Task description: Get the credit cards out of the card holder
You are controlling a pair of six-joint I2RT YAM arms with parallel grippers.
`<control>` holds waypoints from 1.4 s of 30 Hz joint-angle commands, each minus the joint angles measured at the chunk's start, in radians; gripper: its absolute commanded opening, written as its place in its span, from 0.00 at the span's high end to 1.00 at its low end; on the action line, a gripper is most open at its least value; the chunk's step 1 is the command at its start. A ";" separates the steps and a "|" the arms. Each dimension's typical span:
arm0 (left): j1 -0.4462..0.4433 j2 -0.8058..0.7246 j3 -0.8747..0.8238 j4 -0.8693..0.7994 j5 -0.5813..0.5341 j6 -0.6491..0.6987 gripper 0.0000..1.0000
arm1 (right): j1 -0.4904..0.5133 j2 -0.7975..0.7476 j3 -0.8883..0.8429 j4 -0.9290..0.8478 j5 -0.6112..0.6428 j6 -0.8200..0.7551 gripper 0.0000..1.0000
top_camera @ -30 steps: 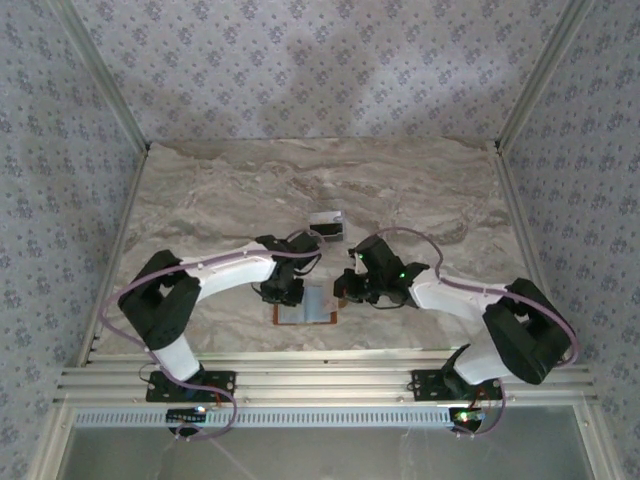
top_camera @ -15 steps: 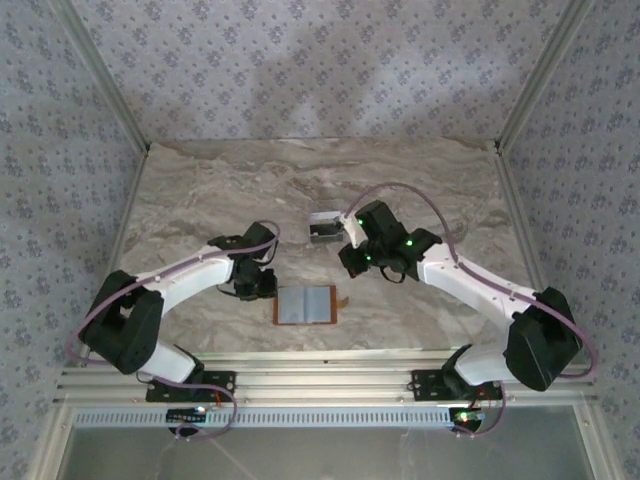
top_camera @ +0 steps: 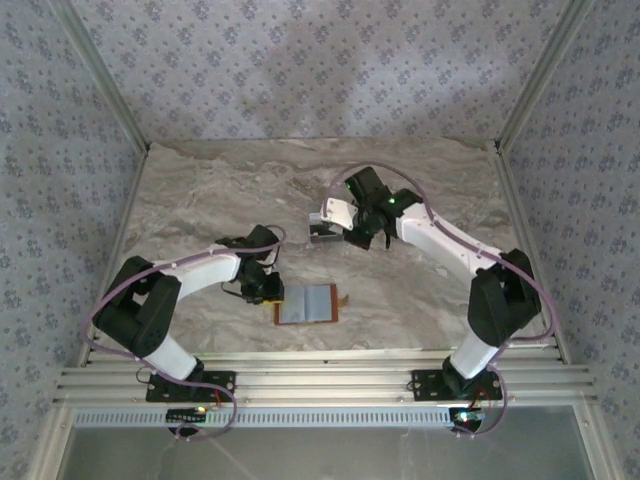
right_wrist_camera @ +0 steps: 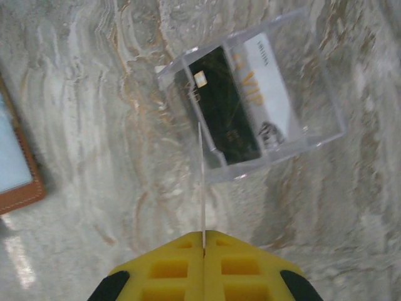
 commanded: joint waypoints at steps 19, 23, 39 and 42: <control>-0.001 -0.004 0.004 -0.027 0.008 0.031 0.78 | -0.041 0.492 0.672 -0.424 -0.081 -0.394 1.00; -0.001 -0.012 0.007 -0.036 -0.001 0.031 0.78 | -0.043 0.531 0.712 -0.441 -0.071 -0.413 1.00; -0.001 -0.037 -0.008 -0.055 -0.017 0.028 0.78 | -0.032 0.615 0.743 -0.493 -0.045 -0.423 1.00; -0.002 -0.037 -0.008 -0.055 -0.016 0.029 0.78 | -0.028 0.612 0.743 -0.528 -0.048 -0.423 1.00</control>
